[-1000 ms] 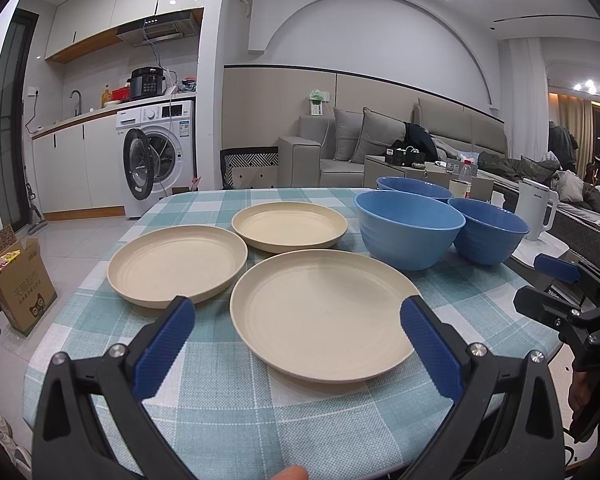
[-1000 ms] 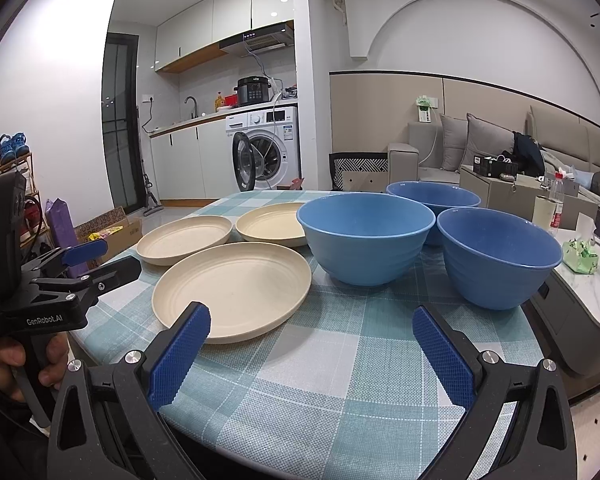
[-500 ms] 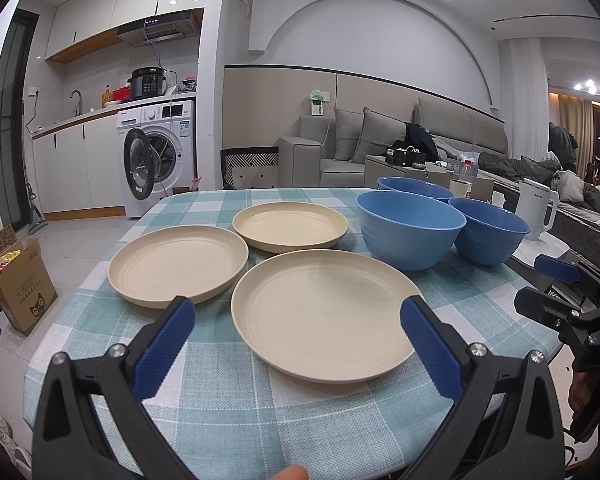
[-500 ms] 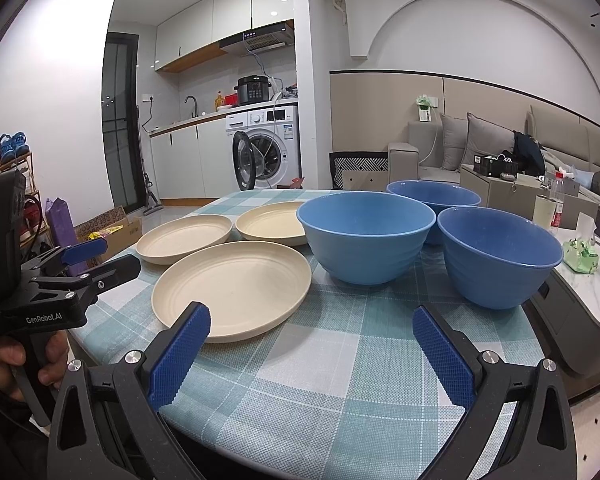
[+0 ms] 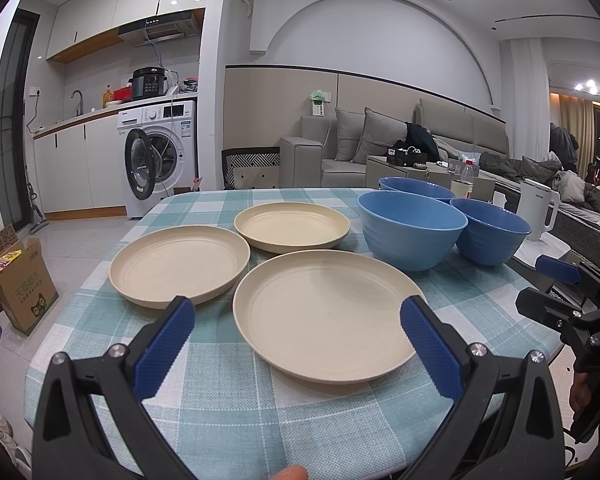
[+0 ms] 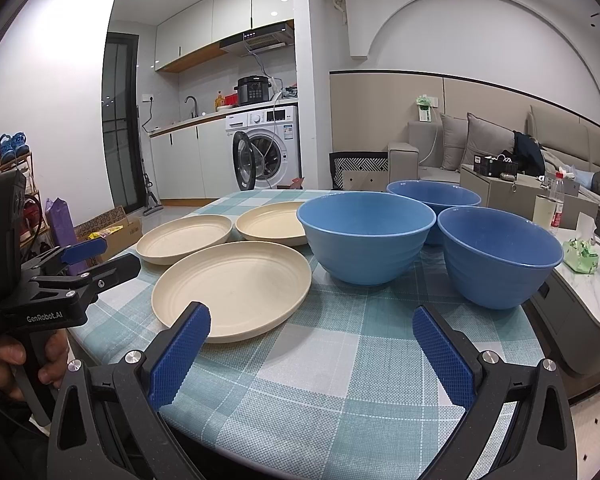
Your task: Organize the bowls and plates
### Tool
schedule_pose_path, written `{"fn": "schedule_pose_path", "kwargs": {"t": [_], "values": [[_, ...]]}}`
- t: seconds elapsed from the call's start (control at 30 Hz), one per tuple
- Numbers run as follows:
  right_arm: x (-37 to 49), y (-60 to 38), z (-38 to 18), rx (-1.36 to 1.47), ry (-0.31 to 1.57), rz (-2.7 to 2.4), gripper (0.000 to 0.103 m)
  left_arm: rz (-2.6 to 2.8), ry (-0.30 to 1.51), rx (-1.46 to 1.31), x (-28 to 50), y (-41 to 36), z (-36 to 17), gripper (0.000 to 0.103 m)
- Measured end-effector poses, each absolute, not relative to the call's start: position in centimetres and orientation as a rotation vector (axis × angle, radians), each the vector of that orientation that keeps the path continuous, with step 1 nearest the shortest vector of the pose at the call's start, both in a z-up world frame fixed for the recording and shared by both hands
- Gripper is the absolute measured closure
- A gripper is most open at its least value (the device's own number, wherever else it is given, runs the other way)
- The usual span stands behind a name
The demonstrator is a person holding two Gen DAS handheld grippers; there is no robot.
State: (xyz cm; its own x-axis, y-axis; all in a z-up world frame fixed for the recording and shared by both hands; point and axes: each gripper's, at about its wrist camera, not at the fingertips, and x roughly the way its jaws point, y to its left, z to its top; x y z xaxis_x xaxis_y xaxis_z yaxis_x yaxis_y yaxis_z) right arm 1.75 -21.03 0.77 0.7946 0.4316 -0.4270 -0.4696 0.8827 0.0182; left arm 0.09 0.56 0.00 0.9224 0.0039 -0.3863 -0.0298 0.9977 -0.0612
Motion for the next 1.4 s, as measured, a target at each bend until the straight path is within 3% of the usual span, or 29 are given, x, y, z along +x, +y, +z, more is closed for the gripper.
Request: {"fn": "schedule_pose_path", "kwargs": {"t": [0.57,1.4], "values": [[1.7,-21.0,0.4,-0.1,0.444,0.479,0.0,0.034,0.406,-0.061,0.4,1.1,-0.1,0.0],[5.0,-19.9,4.6,-0.139,0.508,0.528,0.0,0.078,0.401,-0.02,2.9,2.6,3.0,0.0]]}}
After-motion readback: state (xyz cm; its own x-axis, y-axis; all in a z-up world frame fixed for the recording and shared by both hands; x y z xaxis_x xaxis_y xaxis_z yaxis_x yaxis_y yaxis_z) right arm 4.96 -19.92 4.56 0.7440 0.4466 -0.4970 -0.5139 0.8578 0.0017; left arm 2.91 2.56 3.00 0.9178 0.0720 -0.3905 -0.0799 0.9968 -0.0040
